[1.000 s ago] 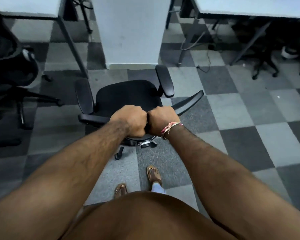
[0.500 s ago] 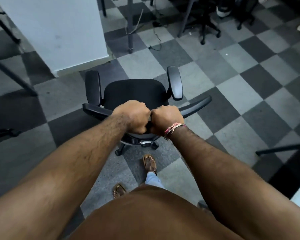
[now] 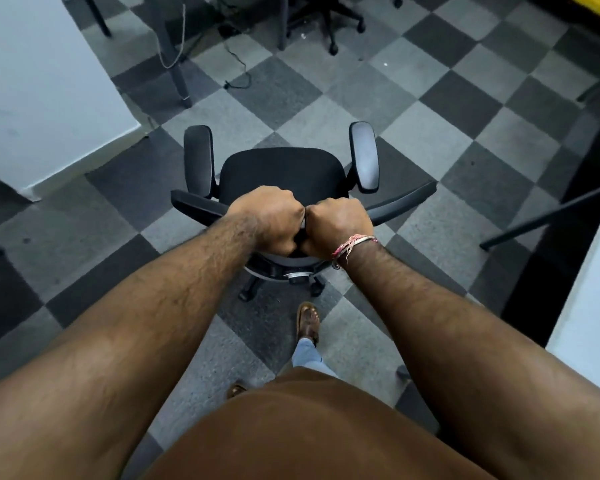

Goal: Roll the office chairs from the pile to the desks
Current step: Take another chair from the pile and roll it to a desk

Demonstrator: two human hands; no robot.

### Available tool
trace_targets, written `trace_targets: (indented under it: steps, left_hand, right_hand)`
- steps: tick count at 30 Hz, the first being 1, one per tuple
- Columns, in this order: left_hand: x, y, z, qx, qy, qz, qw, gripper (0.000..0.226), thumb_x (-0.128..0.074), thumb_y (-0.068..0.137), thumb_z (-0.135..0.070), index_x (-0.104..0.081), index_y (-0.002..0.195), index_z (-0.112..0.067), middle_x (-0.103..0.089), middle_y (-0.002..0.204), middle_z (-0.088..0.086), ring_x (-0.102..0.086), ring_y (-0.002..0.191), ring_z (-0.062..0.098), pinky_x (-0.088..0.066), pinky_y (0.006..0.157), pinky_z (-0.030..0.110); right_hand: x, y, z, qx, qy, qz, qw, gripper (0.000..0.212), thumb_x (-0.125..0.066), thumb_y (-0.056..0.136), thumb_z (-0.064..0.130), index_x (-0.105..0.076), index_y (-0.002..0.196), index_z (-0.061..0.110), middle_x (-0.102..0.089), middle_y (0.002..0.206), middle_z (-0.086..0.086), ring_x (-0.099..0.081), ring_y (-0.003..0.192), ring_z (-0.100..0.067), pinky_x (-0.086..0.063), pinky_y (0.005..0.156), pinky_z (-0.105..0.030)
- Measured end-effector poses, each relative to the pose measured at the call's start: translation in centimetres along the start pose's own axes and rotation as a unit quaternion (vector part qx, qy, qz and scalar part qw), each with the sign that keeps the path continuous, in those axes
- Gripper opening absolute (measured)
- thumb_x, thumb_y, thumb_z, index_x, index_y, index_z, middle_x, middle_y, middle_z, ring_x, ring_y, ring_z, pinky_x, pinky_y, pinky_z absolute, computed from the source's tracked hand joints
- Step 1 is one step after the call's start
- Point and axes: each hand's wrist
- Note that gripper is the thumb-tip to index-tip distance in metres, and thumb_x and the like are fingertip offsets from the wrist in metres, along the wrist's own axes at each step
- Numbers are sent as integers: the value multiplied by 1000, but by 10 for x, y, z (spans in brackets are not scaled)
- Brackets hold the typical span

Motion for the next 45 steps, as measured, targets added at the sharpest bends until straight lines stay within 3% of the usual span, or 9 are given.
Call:
trace_targets:
  steps: [3, 7, 13, 31, 45]
  left_hand:
    - [8, 30, 2, -7, 6, 9, 1000, 29, -57, 80, -50, -47, 66, -26, -48, 63, -8, -57, 65, 21, -51, 61, 33]
    - [19, 69, 7, 22, -49, 36, 998, 17, -59, 77, -39, -55, 69, -25, -55, 67, -6, -58, 65, 18, -53, 62, 33]
    - [34, 115, 11, 40, -82, 48, 995, 11, -61, 80, -35, -63, 75, -25, -62, 72, -5, -58, 64, 15, -55, 64, 33]
    - [65, 264, 67, 79, -79, 28, 993, 20, -60, 83, -36, -51, 69, -26, -55, 68, -4, -49, 58, 13, -46, 62, 33]
    - [93, 390, 193, 75, -62, 12, 995, 18, -61, 79, -42, -60, 73, -25, -58, 69, -4, -54, 60, 16, -50, 60, 33]
  right_hand:
    - [-4, 11, -24, -19, -3, -10, 1000, 32, -56, 75, 51, -48, 63, 23, -63, 65, 1, -46, 50, -25, -36, 55, -28]
    - [-17, 29, -52, -43, -11, -22, 999, 32, -63, 70, 49, -48, 59, 23, -61, 59, 3, -56, 49, -24, -33, 50, -26]
    - [-27, 52, -96, -43, 0, -60, 997, 34, -69, 65, 54, -56, 59, 23, -59, 55, 5, -56, 46, -22, -32, 46, -25]
    - [-34, 174, -219, 9, -8, -83, 996, 34, -67, 65, 53, -56, 59, 22, -61, 55, 3, -58, 46, -23, -26, 47, -24]
    - [-33, 343, -285, 1, -29, -71, 997, 27, -67, 63, 49, -60, 64, 23, -62, 60, 4, -61, 53, -23, -29, 49, -26]
Point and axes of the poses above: each hand's wrist, its own y-axis towards the middle knuckle, its own x-axis out of the back of the hand, z = x × y
